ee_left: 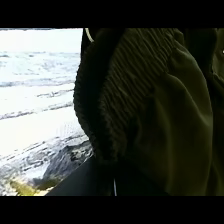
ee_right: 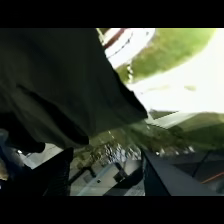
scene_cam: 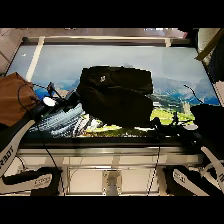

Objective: Fold the clothes and pants, and hang the long-sleeved shirts on hangers.

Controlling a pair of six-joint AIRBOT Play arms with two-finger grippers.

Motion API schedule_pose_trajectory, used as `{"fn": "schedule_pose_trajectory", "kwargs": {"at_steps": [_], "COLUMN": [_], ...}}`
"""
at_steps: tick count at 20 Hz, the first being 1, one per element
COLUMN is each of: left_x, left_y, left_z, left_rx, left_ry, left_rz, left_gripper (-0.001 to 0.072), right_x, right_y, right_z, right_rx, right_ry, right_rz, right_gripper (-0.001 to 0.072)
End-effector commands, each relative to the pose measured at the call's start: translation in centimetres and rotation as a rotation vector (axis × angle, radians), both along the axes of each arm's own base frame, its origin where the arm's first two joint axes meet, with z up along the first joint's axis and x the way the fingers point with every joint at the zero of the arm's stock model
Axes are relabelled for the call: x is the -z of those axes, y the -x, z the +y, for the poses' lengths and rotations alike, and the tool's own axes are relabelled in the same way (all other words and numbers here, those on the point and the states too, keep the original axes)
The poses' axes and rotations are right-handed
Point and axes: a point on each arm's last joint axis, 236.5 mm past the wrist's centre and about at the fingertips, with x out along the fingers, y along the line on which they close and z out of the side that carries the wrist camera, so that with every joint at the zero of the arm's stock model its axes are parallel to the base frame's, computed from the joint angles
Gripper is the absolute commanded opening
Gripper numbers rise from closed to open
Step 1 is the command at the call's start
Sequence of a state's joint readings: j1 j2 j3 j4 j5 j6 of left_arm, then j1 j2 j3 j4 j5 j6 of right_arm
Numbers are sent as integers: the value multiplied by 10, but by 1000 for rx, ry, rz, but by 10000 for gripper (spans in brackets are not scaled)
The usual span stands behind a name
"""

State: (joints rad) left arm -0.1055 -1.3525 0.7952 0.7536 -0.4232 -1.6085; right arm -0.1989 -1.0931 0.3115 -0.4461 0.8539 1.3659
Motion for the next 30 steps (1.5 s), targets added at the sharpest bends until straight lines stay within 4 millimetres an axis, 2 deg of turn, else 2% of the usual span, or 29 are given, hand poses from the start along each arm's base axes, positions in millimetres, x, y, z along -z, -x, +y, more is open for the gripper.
{"fn": "schedule_pose_trajectory", "kwargs": {"at_steps": [1,3,6,8,9,10,11,13,15,17,19,21,23,25,27,30], "left_x": [-3,-3,-3,-3,-3,-3,-3,-4,-6,-13,-26,-45,-65,-79,-89,-113], "left_y": [3,3,3,3,3,4,5,11,21,33,47,66,94,131,171,204], "left_z": [-1,-1,-1,-1,0,1,4,9,13,17,19,24,32,43,57,79], "left_rx": [22,23,23,24,28,38,61,124,193,260,309,366,423,482,530,503], "left_ry": [-14,-15,-15,-16,-22,-37,-69,-145,-214,-274,-309,-355,-411,-463,-513,-591], "left_rz": [-4,-4,-4,-5,-5,-8,-15,-23,-19,-12,-10,-7,10,67,146,145], "left_gripper": [25,25,26,25,25,25,25,25,25,25,25,25,25,25,25,24], "right_x": [18,26,25,19,15,11,8,3,-4,-28,-63,-101,-127,-150,-182,-240], "right_y": [-13,-18,-31,-43,-49,-54,-59,-64,-69,-73,-74,-65,-42,-7,21,38], "right_z": [-3,-12,-22,-27,-29,-30,-31,-33,-31,-18,-7,2,2,6,10,5], "right_rx": [60,96,138,151,153,153,149,133,102,-2,-76,-166,-241,-347,-414,-393], "right_ry": [-21,12,38,54,59,62,66,82,85,71,47,68,133,187,225,323], "right_rz": [8,14,-17,-46,-61,-76,-91,-111,-144,-235,-317,-414,-436,-433,-473,-583], "right_gripper": [499,497,468,353,251,180,147,5,5,4,4,3,3,3,2,1]}}
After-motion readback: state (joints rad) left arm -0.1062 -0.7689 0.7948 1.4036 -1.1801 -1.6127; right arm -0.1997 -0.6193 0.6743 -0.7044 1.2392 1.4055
